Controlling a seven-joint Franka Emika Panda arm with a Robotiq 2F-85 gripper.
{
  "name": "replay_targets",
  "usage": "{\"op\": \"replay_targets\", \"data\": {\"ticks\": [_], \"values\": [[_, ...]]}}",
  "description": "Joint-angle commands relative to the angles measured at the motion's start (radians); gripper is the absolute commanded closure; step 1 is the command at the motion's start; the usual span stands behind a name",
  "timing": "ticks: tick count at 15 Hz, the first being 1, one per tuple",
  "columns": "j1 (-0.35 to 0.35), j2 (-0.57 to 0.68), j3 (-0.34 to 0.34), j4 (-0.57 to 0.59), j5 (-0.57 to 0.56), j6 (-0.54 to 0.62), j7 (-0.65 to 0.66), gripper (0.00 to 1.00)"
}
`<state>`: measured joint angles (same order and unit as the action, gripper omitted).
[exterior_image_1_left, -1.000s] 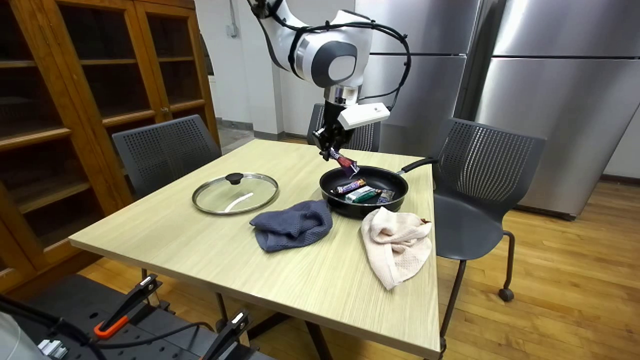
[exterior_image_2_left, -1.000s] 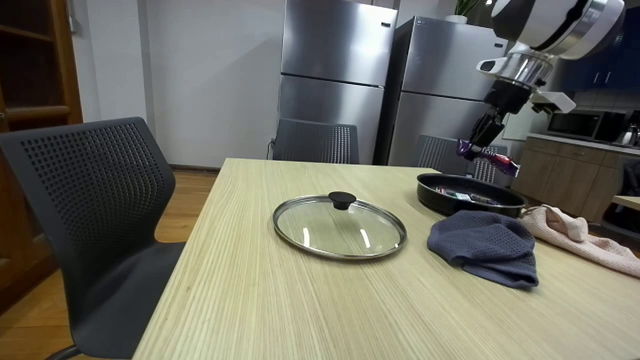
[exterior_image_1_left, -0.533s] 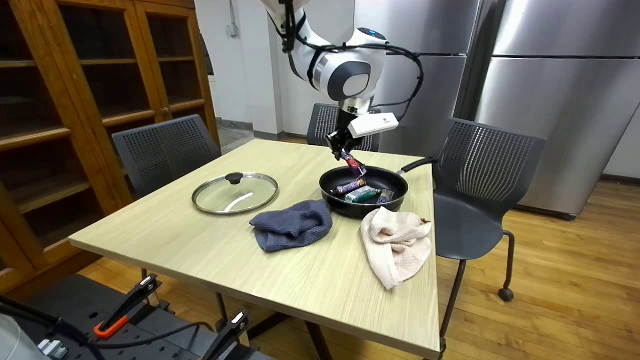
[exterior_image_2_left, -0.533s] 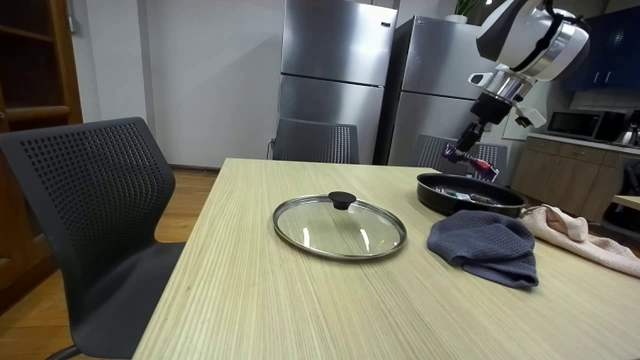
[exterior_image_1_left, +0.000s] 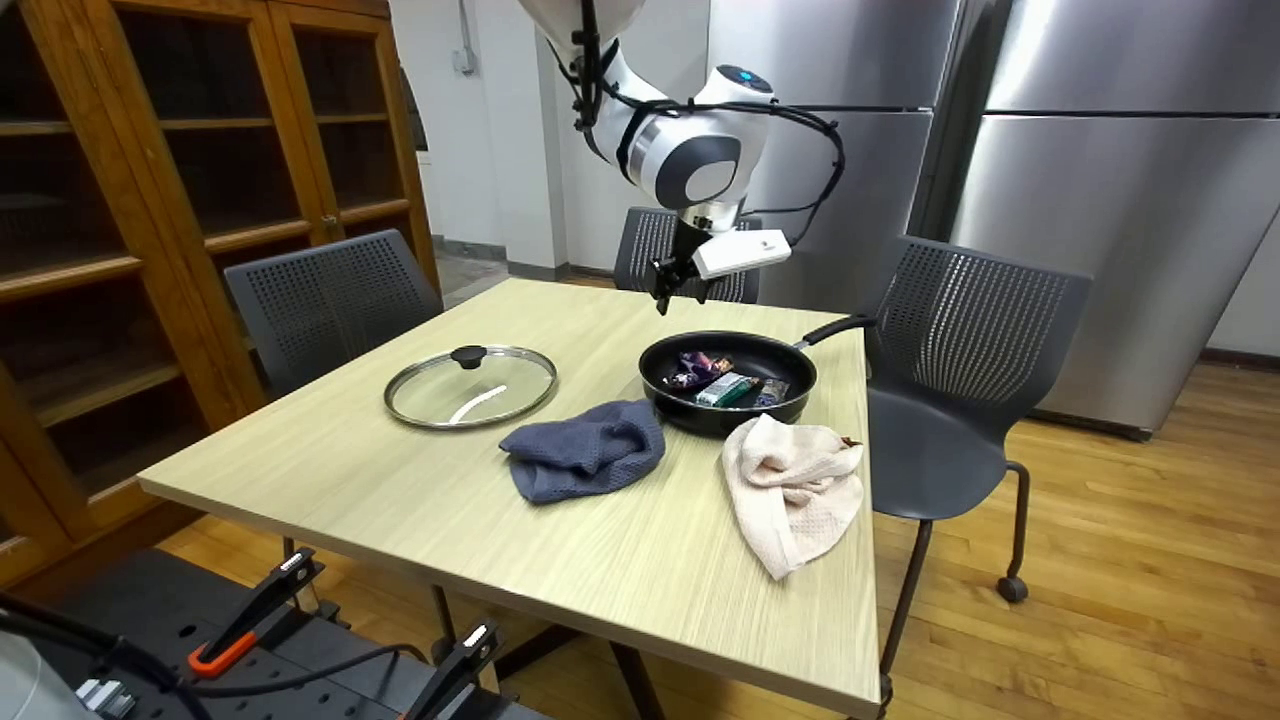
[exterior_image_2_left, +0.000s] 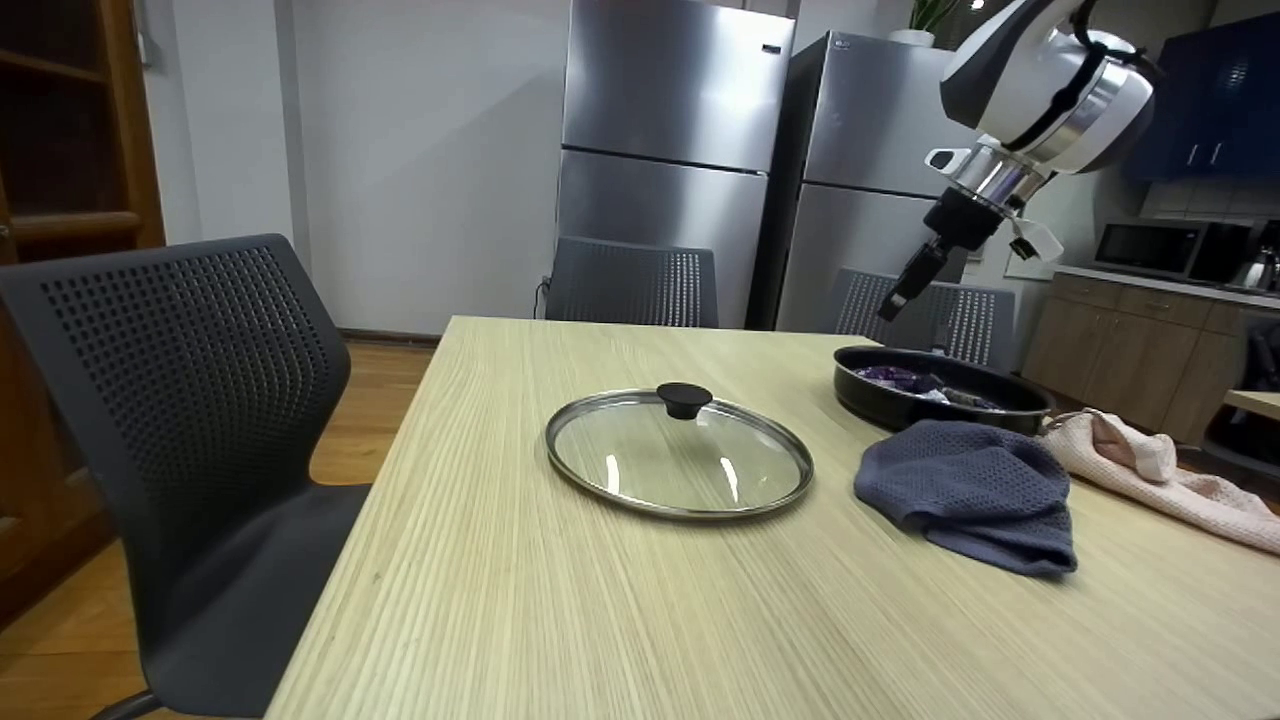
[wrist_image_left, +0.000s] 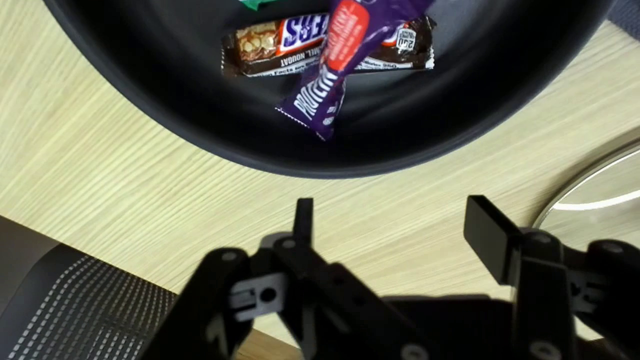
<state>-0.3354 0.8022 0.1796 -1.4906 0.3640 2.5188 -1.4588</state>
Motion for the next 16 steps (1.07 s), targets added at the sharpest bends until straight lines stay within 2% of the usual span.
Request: {"op": "replay_targets", "data": {"ticks": [1, 9, 13, 15, 16], "values": [[-0.029, -0.061, 0.051, -0.087, 0.006, 0.008, -0.053, 0.0], [0.008, -0.23, 0.114, -0.336, -0.004, -0.02, -0.169, 0.0], [0.066, -0.324, 0.134, -0.467, -0.012, -0.044, -0.244, 0.0], [0.1, -0.352, 0.14, -0.506, -0.014, -0.065, -0.284, 0.0], [0.109, -0.28, 0.112, -0.428, 0.012, -0.039, -0.242, 0.0]]}}
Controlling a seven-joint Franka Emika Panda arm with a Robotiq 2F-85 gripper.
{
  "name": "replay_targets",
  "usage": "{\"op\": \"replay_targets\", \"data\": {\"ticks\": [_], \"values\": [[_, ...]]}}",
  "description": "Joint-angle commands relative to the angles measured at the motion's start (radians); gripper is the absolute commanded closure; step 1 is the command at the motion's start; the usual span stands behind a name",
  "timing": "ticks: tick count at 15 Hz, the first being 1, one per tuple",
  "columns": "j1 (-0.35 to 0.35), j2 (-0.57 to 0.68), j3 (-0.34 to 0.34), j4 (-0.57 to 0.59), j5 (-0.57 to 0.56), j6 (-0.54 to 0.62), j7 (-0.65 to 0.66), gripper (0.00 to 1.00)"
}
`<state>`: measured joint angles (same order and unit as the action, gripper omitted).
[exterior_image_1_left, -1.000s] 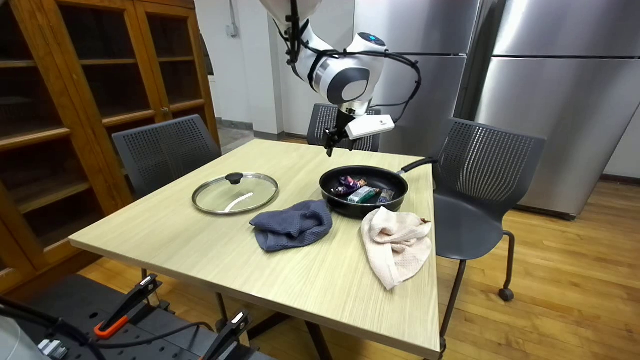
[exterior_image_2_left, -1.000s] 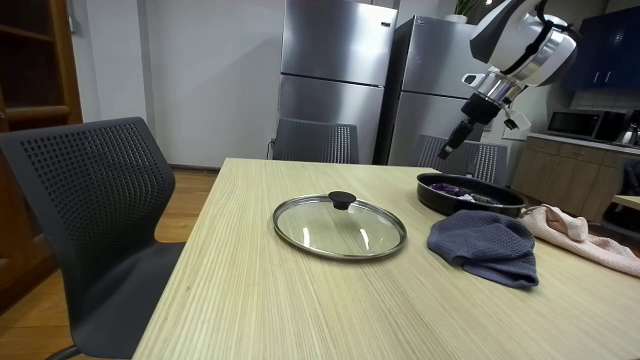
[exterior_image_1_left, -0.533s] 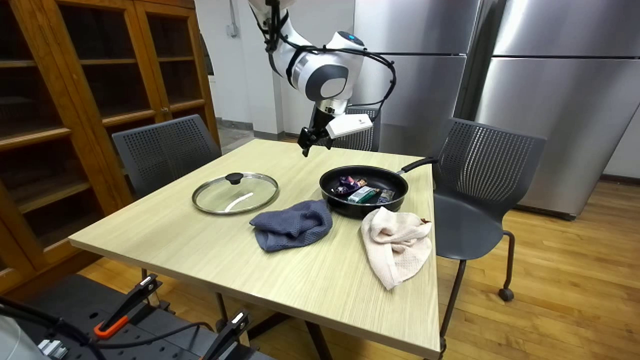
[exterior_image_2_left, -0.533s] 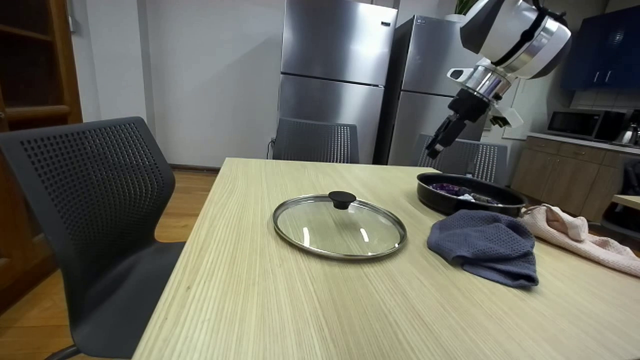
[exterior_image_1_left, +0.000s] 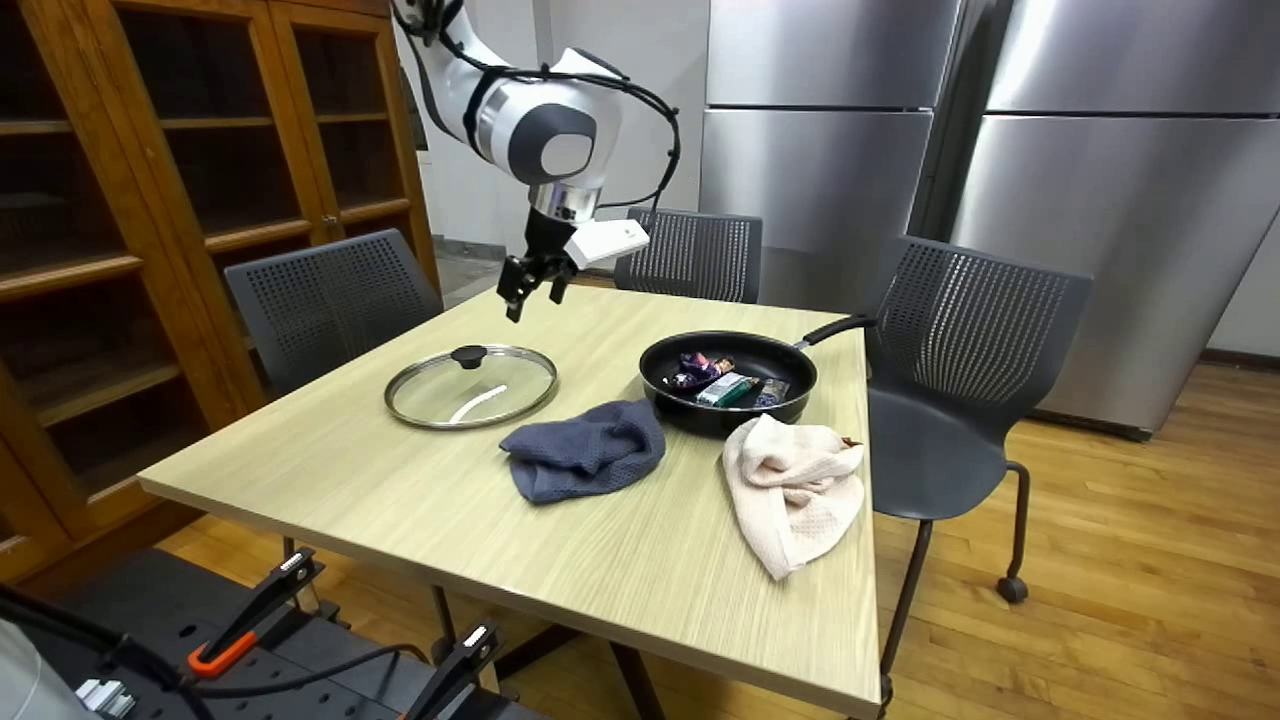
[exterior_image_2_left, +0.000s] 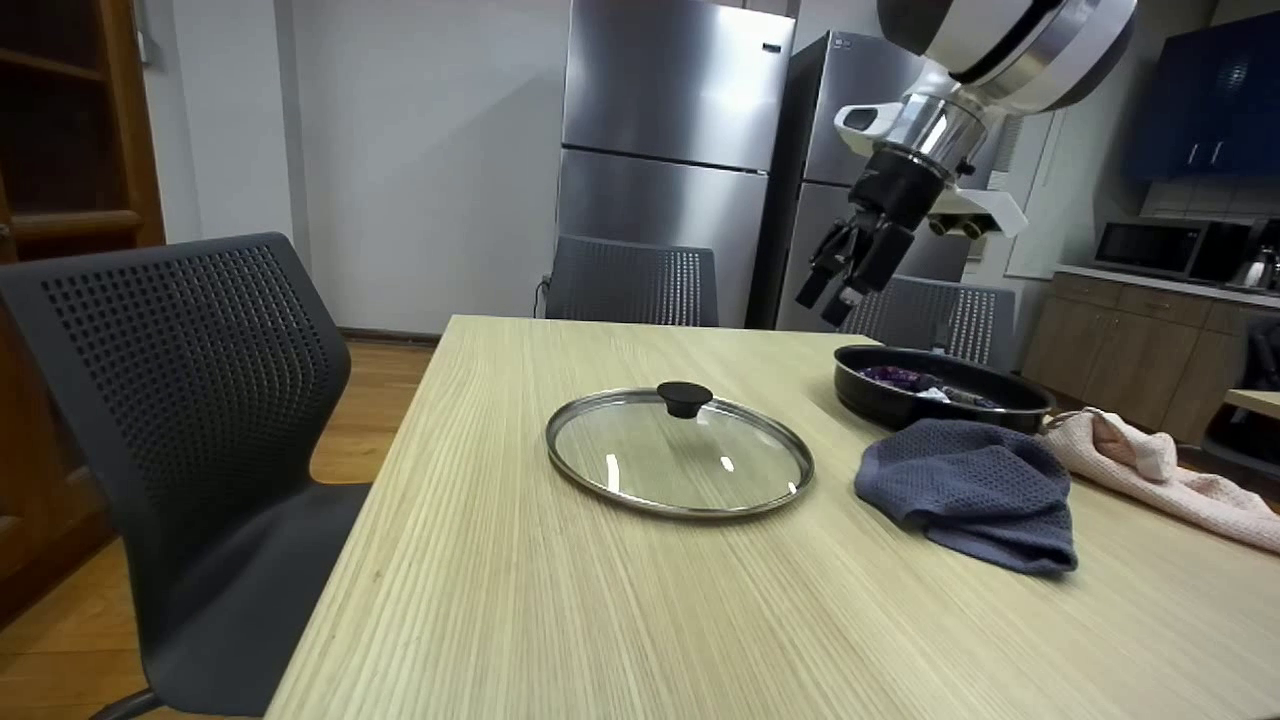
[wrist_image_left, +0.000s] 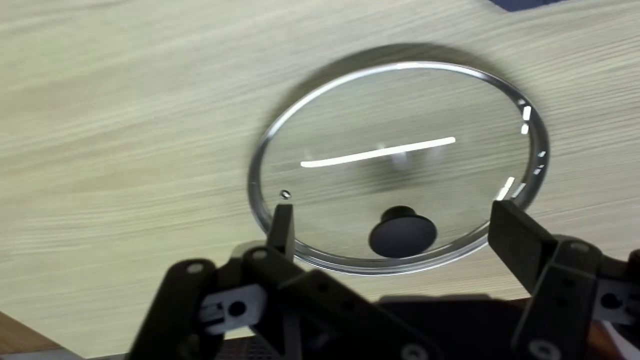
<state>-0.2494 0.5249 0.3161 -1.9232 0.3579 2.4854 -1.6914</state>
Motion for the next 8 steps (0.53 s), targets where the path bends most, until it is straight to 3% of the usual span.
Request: {"op": "replay_targets", "data": {"ticks": [1, 8], "values": [[0.039, -0.019, -0.023, -0.018, 0.017, -0.01, -0.02, 0.0], [0.05, -0.042, -0.026, -0.048, 0.017, -0.013, -0.034, 0.0]]}}
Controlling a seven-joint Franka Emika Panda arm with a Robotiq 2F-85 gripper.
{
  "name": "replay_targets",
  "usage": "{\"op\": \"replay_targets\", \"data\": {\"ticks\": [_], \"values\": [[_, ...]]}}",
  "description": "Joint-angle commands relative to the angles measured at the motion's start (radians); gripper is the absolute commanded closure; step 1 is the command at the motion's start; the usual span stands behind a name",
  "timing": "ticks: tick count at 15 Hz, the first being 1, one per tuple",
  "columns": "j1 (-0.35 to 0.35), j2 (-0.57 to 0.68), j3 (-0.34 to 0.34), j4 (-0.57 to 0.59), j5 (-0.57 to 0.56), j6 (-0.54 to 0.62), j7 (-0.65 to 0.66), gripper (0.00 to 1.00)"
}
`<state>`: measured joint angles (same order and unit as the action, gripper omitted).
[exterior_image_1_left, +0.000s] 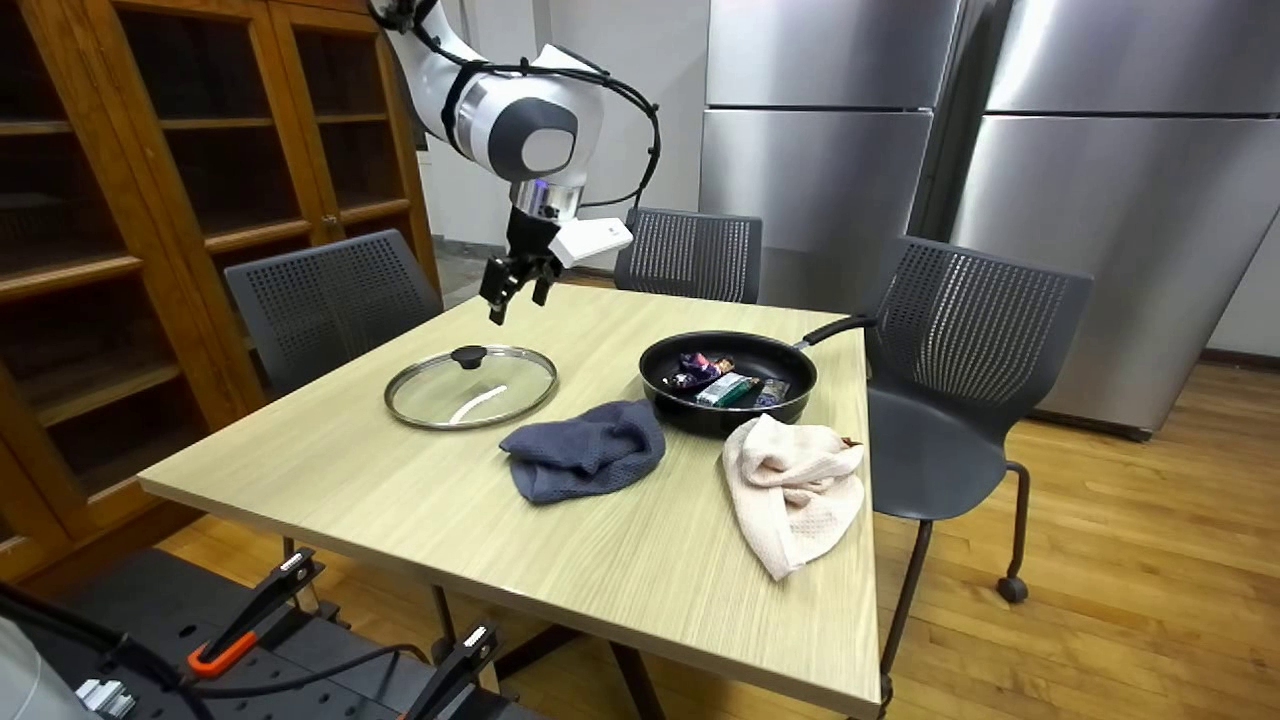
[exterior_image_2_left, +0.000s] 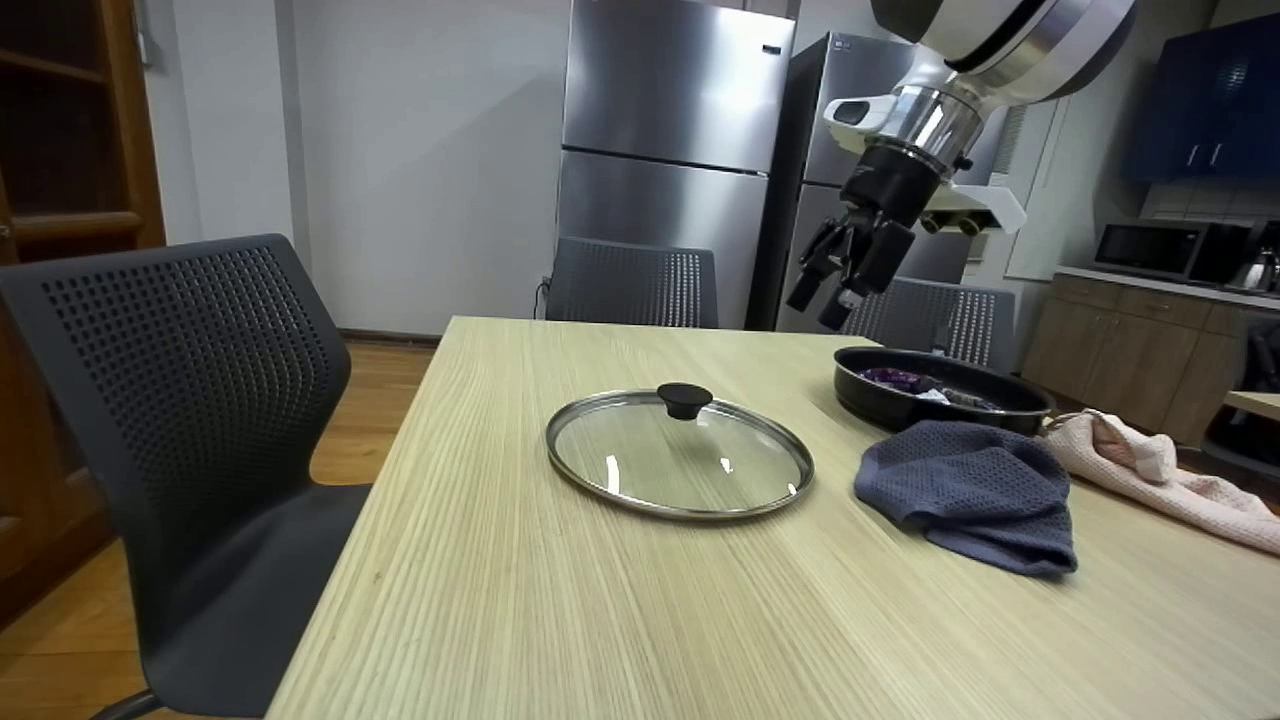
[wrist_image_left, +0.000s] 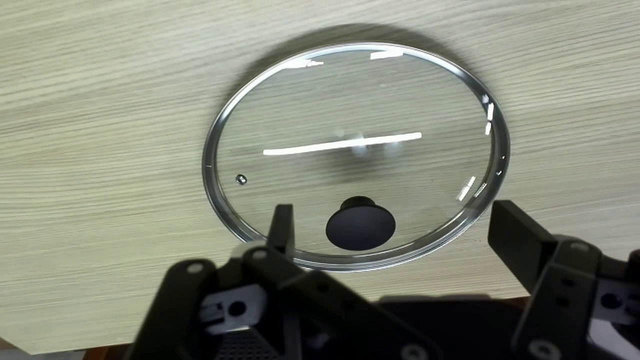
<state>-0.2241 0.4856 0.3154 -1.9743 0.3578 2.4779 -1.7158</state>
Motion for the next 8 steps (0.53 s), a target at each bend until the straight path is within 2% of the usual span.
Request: {"op": "replay_targets", "data": {"ticks": [1, 5, 8], "values": [[0.025, -0.003, -0.025, 0.003, 0.017, -0.006, -0.01, 0.0], [0.025, -0.003, -0.025, 0.003, 0.017, -0.006, -0.011, 0.0], [0.079, -0.017, -0.039, -0.01, 0.019, 0.014, 0.11, 0.0]]}}
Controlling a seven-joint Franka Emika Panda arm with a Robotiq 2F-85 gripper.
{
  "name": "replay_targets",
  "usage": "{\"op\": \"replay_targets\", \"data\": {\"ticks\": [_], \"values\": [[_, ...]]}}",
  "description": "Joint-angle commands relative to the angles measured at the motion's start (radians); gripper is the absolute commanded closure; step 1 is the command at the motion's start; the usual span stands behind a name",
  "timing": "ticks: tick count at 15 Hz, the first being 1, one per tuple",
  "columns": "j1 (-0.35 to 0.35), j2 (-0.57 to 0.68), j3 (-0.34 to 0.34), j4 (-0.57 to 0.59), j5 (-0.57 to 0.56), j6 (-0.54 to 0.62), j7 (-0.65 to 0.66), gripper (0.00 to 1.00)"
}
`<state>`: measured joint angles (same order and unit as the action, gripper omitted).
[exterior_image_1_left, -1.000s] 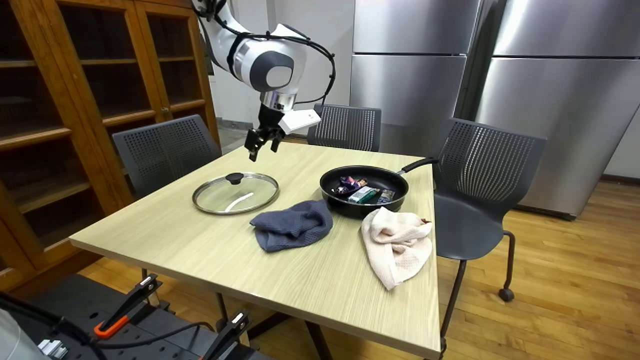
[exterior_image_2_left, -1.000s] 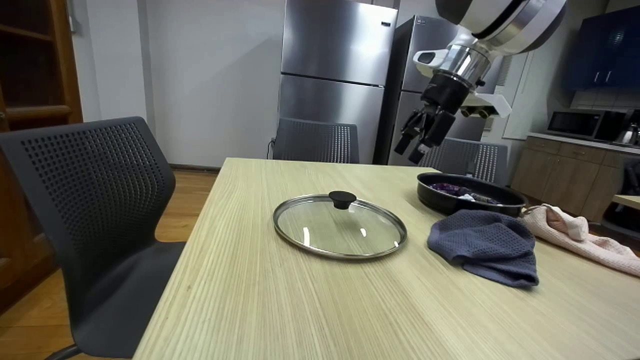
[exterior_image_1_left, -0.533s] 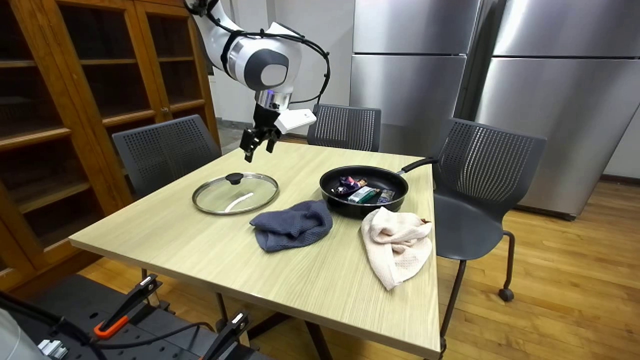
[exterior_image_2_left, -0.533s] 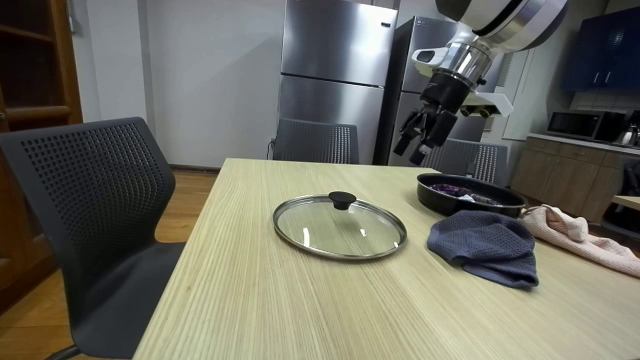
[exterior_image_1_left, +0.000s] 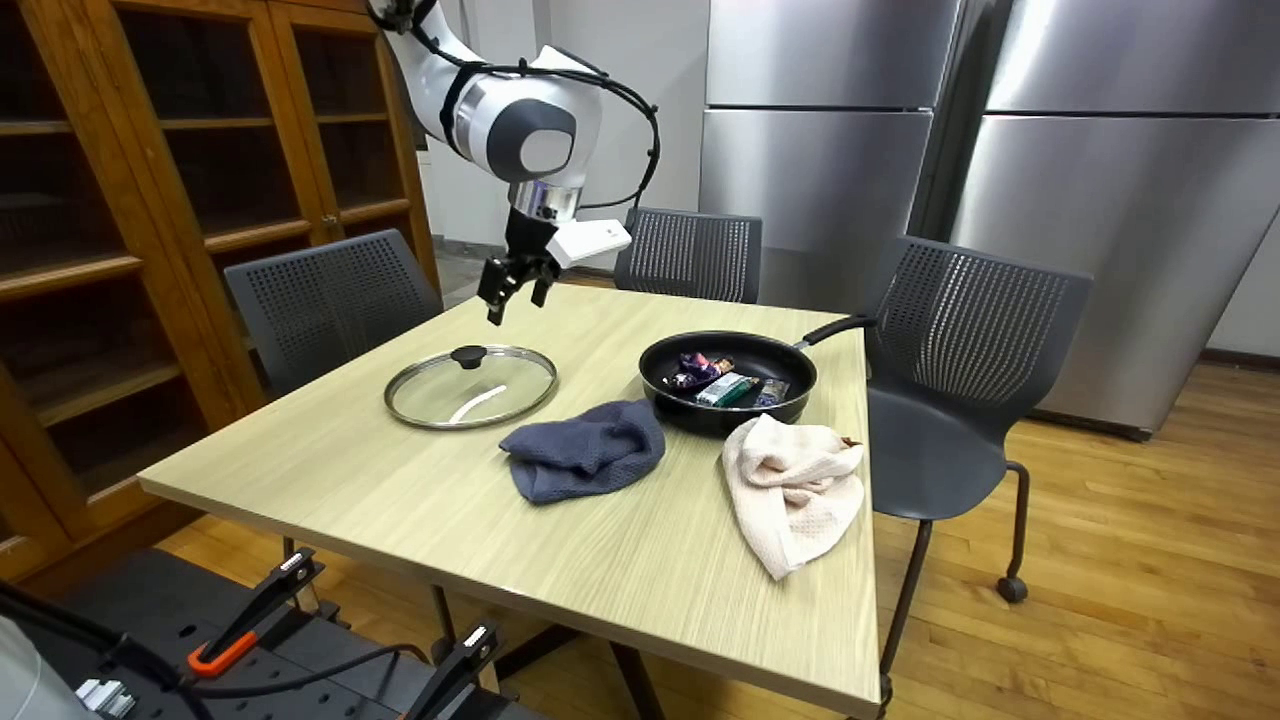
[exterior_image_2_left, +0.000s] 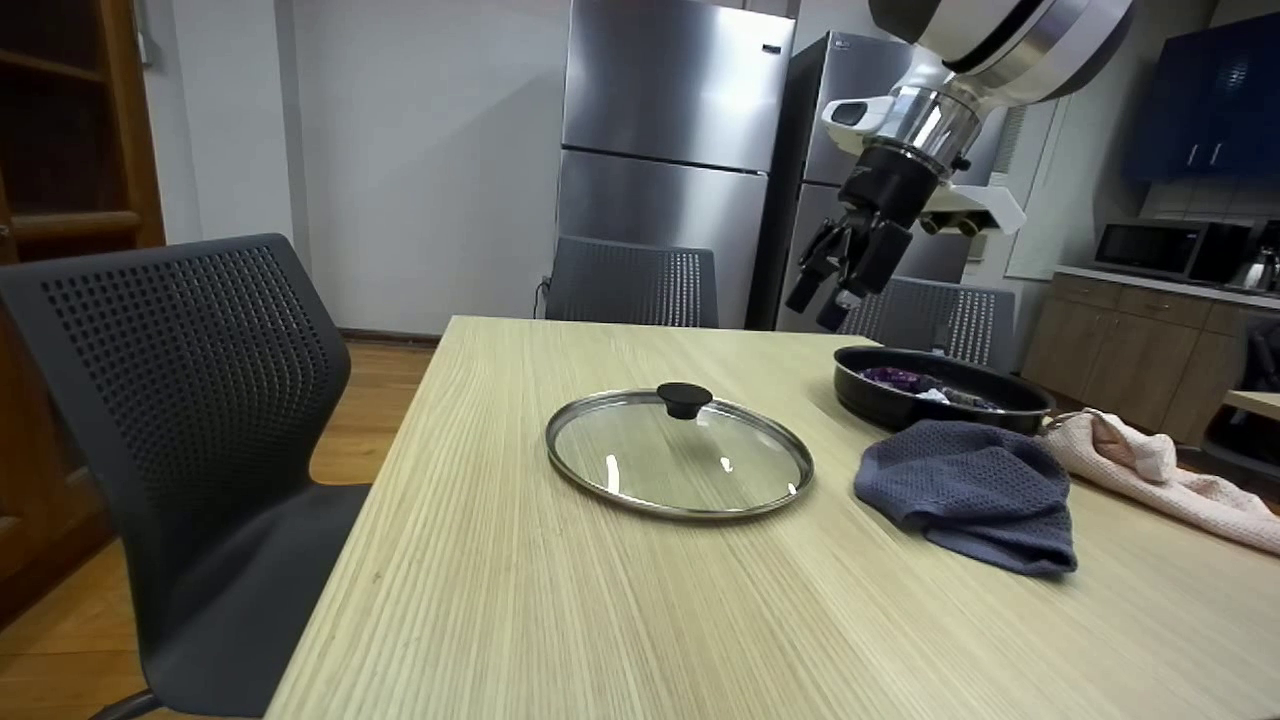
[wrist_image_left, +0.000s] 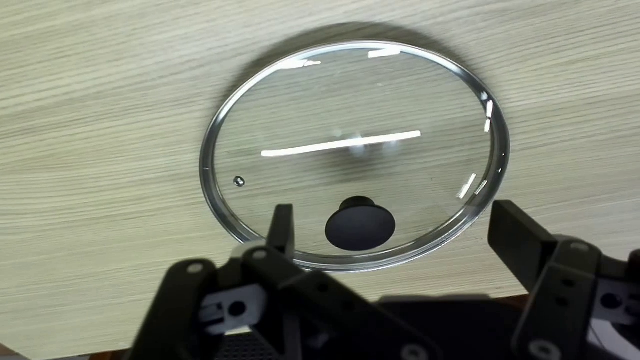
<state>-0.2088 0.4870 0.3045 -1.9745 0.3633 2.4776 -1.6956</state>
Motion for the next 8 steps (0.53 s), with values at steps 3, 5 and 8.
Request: {"op": "replay_targets", "data": {"ticks": [3, 5, 8], "values": [[0.149, -0.029, -0.061, -0.027, -0.029, 0.054, 0.266, 0.0], [0.208, -0.026, -0.082, -0.019, -0.063, 0.054, 0.414, 0.0], [0.303, -0.012, -0.133, -0.007, -0.084, 0.07, 0.64, 0.0]]}}
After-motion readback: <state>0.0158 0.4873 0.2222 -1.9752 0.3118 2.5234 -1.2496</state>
